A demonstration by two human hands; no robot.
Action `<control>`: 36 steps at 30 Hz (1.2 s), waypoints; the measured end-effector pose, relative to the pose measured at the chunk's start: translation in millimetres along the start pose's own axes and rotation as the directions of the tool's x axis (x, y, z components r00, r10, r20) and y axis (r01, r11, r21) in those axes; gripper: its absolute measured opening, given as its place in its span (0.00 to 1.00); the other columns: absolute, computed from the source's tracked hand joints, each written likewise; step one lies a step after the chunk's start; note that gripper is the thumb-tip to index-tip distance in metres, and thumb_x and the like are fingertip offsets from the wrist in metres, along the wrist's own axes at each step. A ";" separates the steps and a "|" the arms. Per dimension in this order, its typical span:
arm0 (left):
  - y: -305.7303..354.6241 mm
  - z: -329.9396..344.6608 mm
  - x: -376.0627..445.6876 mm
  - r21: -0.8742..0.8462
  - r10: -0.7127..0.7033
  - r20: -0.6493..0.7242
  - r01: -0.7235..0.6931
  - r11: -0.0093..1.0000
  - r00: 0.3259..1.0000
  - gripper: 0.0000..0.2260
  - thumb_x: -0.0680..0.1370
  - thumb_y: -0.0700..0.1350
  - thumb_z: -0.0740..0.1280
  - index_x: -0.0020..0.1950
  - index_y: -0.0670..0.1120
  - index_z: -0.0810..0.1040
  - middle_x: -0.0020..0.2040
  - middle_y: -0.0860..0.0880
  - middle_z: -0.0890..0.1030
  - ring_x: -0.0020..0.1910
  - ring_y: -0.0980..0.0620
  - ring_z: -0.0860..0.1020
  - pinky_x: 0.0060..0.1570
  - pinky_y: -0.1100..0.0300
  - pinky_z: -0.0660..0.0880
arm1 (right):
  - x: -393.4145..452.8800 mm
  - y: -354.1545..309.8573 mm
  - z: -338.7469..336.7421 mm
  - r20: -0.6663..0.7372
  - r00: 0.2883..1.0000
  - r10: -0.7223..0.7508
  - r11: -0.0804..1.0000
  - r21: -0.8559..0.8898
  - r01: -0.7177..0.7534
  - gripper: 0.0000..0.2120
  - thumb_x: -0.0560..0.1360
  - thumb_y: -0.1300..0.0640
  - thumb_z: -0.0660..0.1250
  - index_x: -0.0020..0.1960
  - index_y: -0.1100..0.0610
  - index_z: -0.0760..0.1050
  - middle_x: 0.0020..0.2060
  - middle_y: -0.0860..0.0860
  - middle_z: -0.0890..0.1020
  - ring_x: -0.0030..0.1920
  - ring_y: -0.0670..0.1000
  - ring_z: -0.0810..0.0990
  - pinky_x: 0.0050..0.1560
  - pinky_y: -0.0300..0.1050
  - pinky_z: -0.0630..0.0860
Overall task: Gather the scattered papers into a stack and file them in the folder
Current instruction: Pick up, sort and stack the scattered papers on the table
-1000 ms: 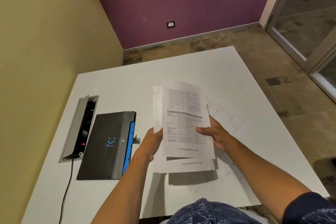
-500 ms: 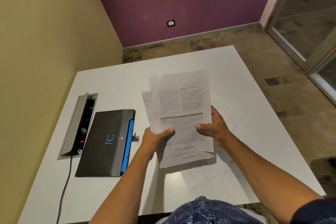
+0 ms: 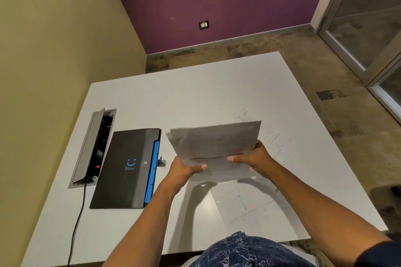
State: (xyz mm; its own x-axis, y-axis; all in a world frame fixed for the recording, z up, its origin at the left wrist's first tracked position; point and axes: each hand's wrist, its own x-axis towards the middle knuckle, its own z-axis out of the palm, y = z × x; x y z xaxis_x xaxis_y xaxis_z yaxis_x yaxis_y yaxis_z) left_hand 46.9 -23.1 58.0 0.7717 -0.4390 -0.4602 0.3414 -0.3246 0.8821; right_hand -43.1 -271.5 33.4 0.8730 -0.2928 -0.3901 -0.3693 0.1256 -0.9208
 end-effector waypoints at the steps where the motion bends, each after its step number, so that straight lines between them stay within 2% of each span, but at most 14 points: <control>1: -2.1 -0.4 0.0 0.008 0.006 0.003 -0.006 1.000 1.000 0.28 0.68 0.37 0.81 0.65 0.49 0.76 0.57 0.50 0.85 0.58 0.52 0.82 0.55 0.61 0.79 | 1.7 5.5 -1.0 -0.008 1.000 0.001 1.000 -0.015 -0.001 0.52 0.44 0.43 0.90 0.64 0.57 0.76 0.59 0.54 0.83 0.59 0.54 0.83 0.61 0.54 0.81; 4: -8.3 -1.6 -1.5 0.018 -0.003 0.034 0.002 1.000 0.999 0.30 0.68 0.36 0.82 0.65 0.52 0.75 0.58 0.51 0.84 0.58 0.54 0.81 0.57 0.59 0.78 | -1.5 11.2 -3.3 0.034 0.998 0.051 0.997 -0.066 -0.049 0.48 0.47 0.47 0.90 0.63 0.56 0.76 0.57 0.53 0.83 0.59 0.54 0.83 0.61 0.53 0.81; 6: -16.4 -2.1 -0.2 0.024 -0.013 0.043 0.012 1.000 0.999 0.28 0.67 0.36 0.82 0.63 0.53 0.77 0.57 0.51 0.85 0.59 0.52 0.82 0.58 0.56 0.80 | -5.8 12.9 -3.0 0.056 0.996 0.075 0.993 -0.092 -0.069 0.36 0.56 0.55 0.89 0.60 0.53 0.77 0.55 0.51 0.84 0.57 0.53 0.83 0.57 0.47 0.82; 9: -20.0 0.8 1.0 0.072 -0.001 0.008 0.000 0.997 1.000 0.23 0.69 0.37 0.81 0.60 0.52 0.80 0.56 0.51 0.85 0.59 0.49 0.82 0.52 0.61 0.81 | -6.6 14.0 0.8 0.076 0.996 0.044 0.994 -0.107 -0.036 0.25 0.62 0.59 0.86 0.55 0.51 0.82 0.51 0.49 0.87 0.55 0.51 0.86 0.55 0.44 0.83; 11: -19.3 1.0 2.9 0.077 0.024 -0.001 -0.024 0.997 1.000 0.23 0.71 0.39 0.80 0.63 0.52 0.79 0.57 0.51 0.84 0.59 0.51 0.81 0.53 0.60 0.80 | -4.8 12.1 4.1 0.042 0.998 0.055 0.997 -0.054 -0.053 0.24 0.62 0.59 0.86 0.55 0.53 0.82 0.49 0.50 0.88 0.52 0.51 0.87 0.55 0.47 0.84; 14: -14.2 -2.3 3.3 0.067 0.037 0.010 -0.037 0.997 0.999 0.26 0.72 0.45 0.80 0.68 0.51 0.76 0.59 0.52 0.84 0.58 0.54 0.82 0.57 0.55 0.81 | -1.0 6.0 4.9 -0.003 0.999 0.053 0.998 -0.015 -0.053 0.21 0.63 0.62 0.85 0.51 0.52 0.80 0.48 0.51 0.87 0.48 0.48 0.86 0.50 0.44 0.83; 17: -8.2 -5.7 3.6 0.111 0.026 -0.011 -0.025 0.993 1.000 0.22 0.71 0.50 0.80 0.62 0.49 0.80 0.54 0.51 0.86 0.55 0.51 0.84 0.53 0.54 0.82 | 2.3 -0.5 6.5 0.011 1.000 0.016 0.999 -0.036 -0.016 0.21 0.63 0.60 0.85 0.53 0.54 0.82 0.47 0.50 0.88 0.47 0.47 0.87 0.49 0.44 0.84; 21: -5.7 -8.0 1.3 0.056 -0.014 -0.069 0.018 0.998 0.998 0.13 0.75 0.46 0.77 0.57 0.45 0.82 0.50 0.47 0.87 0.51 0.45 0.85 0.46 0.55 0.85 | 9.9 7.2 8.4 -0.031 0.998 -0.063 0.981 -0.187 0.056 0.22 0.67 0.58 0.83 0.59 0.51 0.82 0.50 0.46 0.87 0.49 0.45 0.87 0.48 0.40 0.83; 23: -8.4 -10.6 -1.8 0.029 -0.055 -0.094 0.058 0.998 0.994 0.11 0.76 0.43 0.75 0.57 0.43 0.81 0.50 0.45 0.85 0.51 0.45 0.84 0.43 0.59 0.84 | 10.6 23.6 2.4 -0.089 0.996 -0.007 0.969 -0.246 -0.015 0.23 0.69 0.60 0.81 0.62 0.52 0.80 0.48 0.48 0.87 0.46 0.46 0.86 0.41 0.35 0.81; 25: -16.6 -15.6 -4.5 -0.003 -0.102 -0.099 0.103 0.995 0.990 0.08 0.77 0.38 0.73 0.55 0.43 0.80 0.51 0.44 0.84 0.52 0.45 0.83 0.42 0.60 0.84 | 6.6 44.8 -8.5 -0.176 0.983 0.053 0.886 -0.447 -0.127 0.24 0.70 0.58 0.79 0.65 0.51 0.78 0.51 0.49 0.85 0.47 0.47 0.84 0.40 0.36 0.79; 28: -34.1 -26.2 -7.7 -0.005 -0.179 -0.133 0.180 0.984 0.975 0.10 0.77 0.39 0.74 0.57 0.44 0.79 0.54 0.42 0.83 0.56 0.40 0.82 0.58 0.44 0.82 | -5.1 76.0 -29.2 -0.266 0.963 0.043 0.521 -0.816 -0.249 0.39 0.70 0.42 0.76 0.76 0.49 0.67 0.70 0.51 0.75 0.66 0.54 0.76 0.63 0.49 0.76; 31: -47.5 -35.9 -9.7 -0.022 -0.235 -0.177 0.235 0.972 0.956 0.12 0.77 0.39 0.74 0.60 0.42 0.78 0.56 0.40 0.83 0.56 0.40 0.82 0.62 0.39 0.78 | -19.2 89.7 -42.7 -0.209 0.971 0.117 0.264 -0.936 -0.233 0.50 0.69 0.31 0.71 0.82 0.48 0.53 0.82 0.53 0.56 0.79 0.57 0.61 0.73 0.56 0.64; 33: -52.0 -39.5 -11.1 -0.039 -0.257 -0.186 0.254 0.966 0.948 0.12 0.78 0.37 0.73 0.61 0.41 0.78 0.57 0.39 0.83 0.54 0.40 0.82 0.61 0.40 0.79 | -23.2 93.6 -47.3 -0.180 0.972 0.148 0.211 -0.955 -0.209 0.51 0.69 0.29 0.69 0.83 0.48 0.50 0.83 0.52 0.50 0.81 0.56 0.56 0.75 0.57 0.62; 36: -55.5 -41.5 -11.5 -0.042 -0.267 -0.188 0.264 0.964 0.945 0.12 0.79 0.37 0.72 0.62 0.41 0.77 0.56 0.40 0.82 0.52 0.42 0.82 0.57 0.41 0.79 | -21.0 88.6 -45.2 -0.174 0.975 0.139 0.155 -0.968 -0.195 0.48 0.70 0.30 0.68 0.81 0.50 0.54 0.82 0.54 0.55 0.78 0.58 0.62 0.72 0.56 0.65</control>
State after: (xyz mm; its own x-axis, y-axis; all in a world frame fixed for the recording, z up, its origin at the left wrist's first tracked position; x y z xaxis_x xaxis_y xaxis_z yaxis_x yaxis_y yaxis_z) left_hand 41.3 34.7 18.5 0.7389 -0.1707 -0.6518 0.5554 -0.3934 0.7327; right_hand -108.5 -297.0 -40.1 0.7441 -0.4329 -0.5089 -0.5361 -0.8414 -0.0682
